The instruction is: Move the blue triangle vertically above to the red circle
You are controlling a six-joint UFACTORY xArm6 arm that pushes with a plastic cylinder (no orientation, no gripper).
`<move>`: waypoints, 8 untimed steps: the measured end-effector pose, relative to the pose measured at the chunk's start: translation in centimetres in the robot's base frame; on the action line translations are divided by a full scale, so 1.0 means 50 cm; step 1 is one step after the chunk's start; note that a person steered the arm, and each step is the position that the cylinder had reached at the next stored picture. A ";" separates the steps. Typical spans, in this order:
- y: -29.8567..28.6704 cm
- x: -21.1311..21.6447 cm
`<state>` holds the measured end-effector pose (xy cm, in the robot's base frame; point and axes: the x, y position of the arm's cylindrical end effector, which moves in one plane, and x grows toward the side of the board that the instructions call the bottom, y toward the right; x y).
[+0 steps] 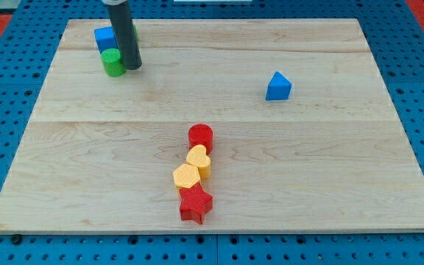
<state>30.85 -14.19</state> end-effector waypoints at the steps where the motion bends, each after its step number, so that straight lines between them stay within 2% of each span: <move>1: 0.050 0.010; 2: 0.282 -0.049; 3: 0.529 -0.043; 4: 0.661 0.057; 5: 0.573 0.119; 6: 0.412 0.122; 8: 0.503 0.258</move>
<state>43.75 10.94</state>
